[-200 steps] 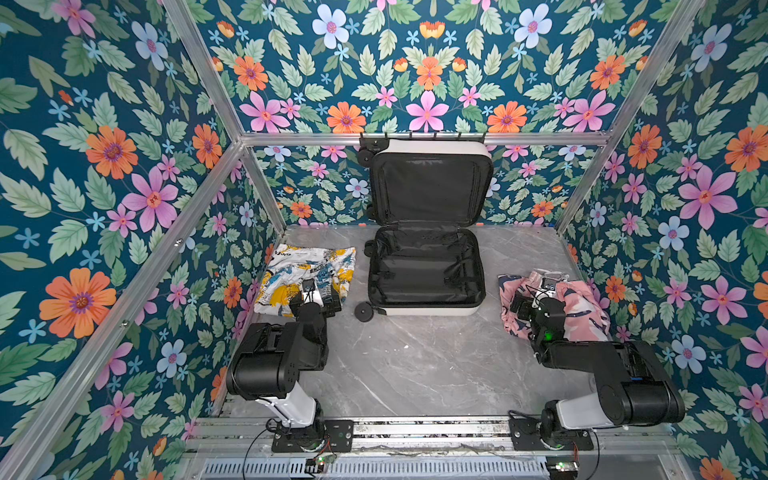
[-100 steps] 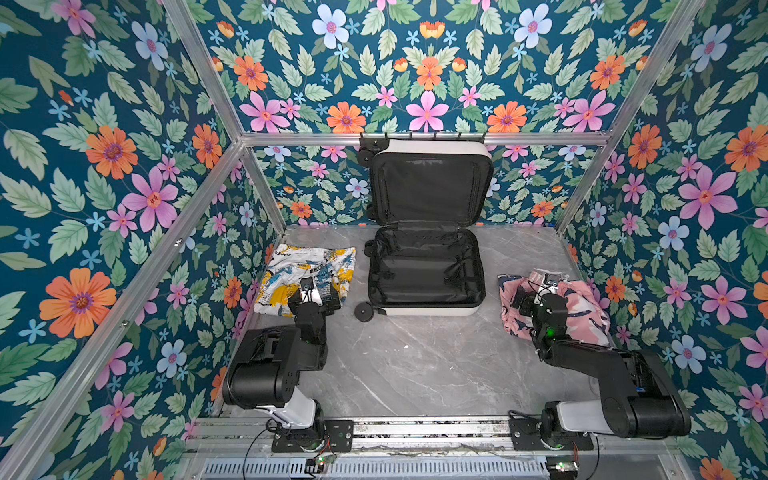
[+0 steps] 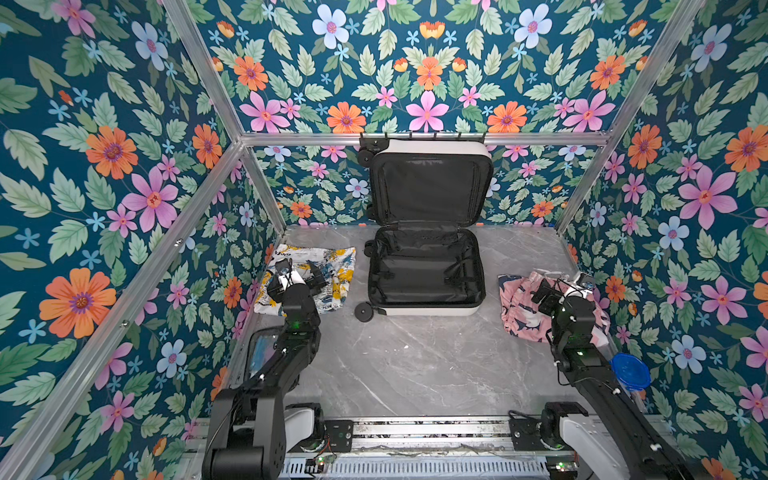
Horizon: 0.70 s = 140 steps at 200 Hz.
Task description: Pack the luggage
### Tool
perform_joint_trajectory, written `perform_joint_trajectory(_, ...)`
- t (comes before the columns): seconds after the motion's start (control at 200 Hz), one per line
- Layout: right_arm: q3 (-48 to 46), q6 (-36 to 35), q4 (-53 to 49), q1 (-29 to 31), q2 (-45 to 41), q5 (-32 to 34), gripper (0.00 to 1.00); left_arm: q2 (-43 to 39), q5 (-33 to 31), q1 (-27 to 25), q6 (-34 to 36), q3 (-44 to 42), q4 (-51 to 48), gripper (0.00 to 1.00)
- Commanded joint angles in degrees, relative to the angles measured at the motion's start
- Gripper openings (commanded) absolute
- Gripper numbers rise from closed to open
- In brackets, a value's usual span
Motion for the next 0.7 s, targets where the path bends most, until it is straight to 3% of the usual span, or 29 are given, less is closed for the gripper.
perform_joint_trajectory(0.0,2.9,8.0,-17.0,0.0,-5.2,1.1,0.99,-6.9,-2.4,0.0,-10.2,4.0,-19.1,1.00)
perform_joint_trajectory(0.095,8.3,9.5,-28.1,0.0,-7.1,-2.2,0.99,-12.7,0.9,0.0,-15.3,7.9,-30.6,1.00)
perform_joint_trajectory(0.22,14.7,12.7,-38.9,0.0,-5.4,-8.7,0.99,-18.5,11.6,0.0,-17.1,10.5,-38.9,1.00)
perform_joint_trajectory(0.325,15.8,16.0,-41.9,0.0,-6.1,-13.5,0.99,-22.6,16.3,0.0,-19.6,10.9,-43.6,1.00)
perform_joint_trajectory(0.51,18.5,16.2,-41.7,0.0,-1.3,-29.9,0.99,-26.0,18.9,0.0,-20.3,13.1,-52.2,1.00)
perform_joint_trajectory(0.62,20.7,15.8,-43.5,0.0,4.5,-33.3,0.78,-27.6,16.4,0.0,-21.7,13.6,-55.0,1.00)
perform_joint_trajectory(0.695,21.7,16.0,-46.2,0.0,7.7,-30.9,0.76,-28.9,17.2,0.0,-22.3,13.4,-54.8,1.00)
